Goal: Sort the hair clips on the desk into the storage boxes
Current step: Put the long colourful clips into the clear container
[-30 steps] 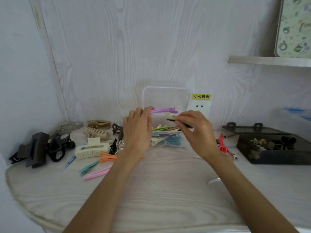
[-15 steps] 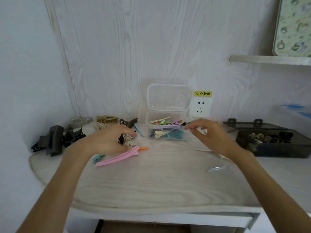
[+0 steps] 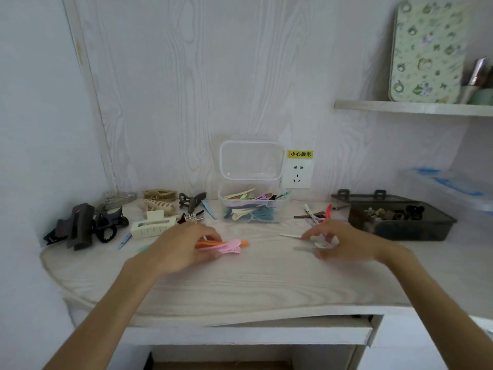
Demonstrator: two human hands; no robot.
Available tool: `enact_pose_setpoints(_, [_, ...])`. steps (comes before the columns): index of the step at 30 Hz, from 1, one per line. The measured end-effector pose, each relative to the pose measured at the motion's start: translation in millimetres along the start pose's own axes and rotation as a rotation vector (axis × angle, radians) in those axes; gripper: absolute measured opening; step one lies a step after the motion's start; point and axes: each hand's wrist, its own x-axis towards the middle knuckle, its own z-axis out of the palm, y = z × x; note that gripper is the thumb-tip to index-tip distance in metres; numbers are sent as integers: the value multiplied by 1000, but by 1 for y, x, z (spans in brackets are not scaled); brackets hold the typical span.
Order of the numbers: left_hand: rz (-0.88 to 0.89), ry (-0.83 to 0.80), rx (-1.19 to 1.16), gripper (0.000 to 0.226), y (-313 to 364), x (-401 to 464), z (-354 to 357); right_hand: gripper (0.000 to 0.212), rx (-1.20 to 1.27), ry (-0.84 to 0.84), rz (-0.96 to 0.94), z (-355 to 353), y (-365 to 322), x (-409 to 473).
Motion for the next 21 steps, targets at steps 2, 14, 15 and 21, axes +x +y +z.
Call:
enact_pose_setpoints(2, [24,42,47,35,9,8,10,31,68,141,-73,13,-5,8])
enact_pose_setpoints(14, [-5,138,-94,71,-5,38,27,36,196,404,-68,41,-23,49])
enact_pose_setpoints(15, [10,130,-78,66,-8,38,27,33,150,413,-31,42,-21,48])
enact_pose_setpoints(21, [34,243,-32,28,2,36,33,12,69,453,-235,49,-24,48])
